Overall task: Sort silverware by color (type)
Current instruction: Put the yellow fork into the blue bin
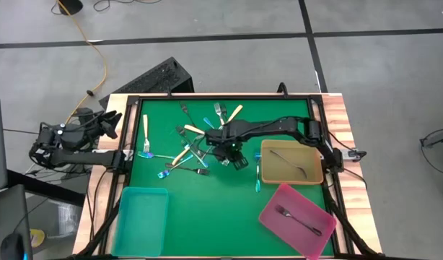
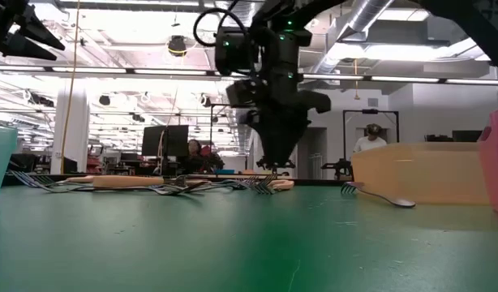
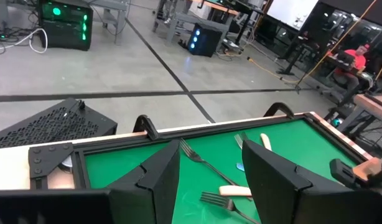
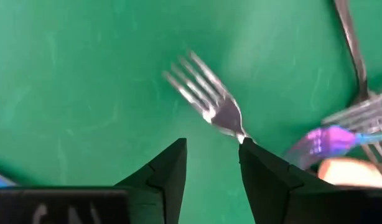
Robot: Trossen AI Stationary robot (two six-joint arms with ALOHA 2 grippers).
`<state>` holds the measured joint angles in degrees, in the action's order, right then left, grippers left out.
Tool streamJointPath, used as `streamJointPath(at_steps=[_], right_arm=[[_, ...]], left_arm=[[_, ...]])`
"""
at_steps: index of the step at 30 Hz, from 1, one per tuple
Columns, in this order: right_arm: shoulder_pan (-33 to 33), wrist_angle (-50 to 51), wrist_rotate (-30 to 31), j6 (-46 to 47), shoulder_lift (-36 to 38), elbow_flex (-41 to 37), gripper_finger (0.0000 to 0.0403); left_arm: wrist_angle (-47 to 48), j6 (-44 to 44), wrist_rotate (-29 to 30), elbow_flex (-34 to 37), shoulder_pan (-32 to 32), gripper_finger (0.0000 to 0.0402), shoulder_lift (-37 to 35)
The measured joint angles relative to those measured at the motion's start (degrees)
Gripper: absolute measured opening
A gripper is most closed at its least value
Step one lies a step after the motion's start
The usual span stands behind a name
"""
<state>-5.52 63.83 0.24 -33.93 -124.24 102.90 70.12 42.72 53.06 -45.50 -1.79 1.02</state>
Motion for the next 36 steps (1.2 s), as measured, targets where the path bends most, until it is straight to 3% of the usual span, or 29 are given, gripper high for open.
streamJointPath(at_steps=[12,27,36], right_arm=[[-0.3,-13.5,0.1,-8.9,-0.1,-6.6,0.0162],[-6.4,-11.2,-0.3,-13.1,-1.1,-6.7,0.0162],[-6.1,-11.5,0.1,-12.6,-3.1,-7.4,0.0148]], left_arm=[[0.0,0.0,-0.1,0.0,0.0,0.0158,0.0],[0.0,0.0,-0.1,0.0,0.0,0.0158,0.0],[0.0,-0.2,-0.2,0.0,0.0,0.0158,0.0]])
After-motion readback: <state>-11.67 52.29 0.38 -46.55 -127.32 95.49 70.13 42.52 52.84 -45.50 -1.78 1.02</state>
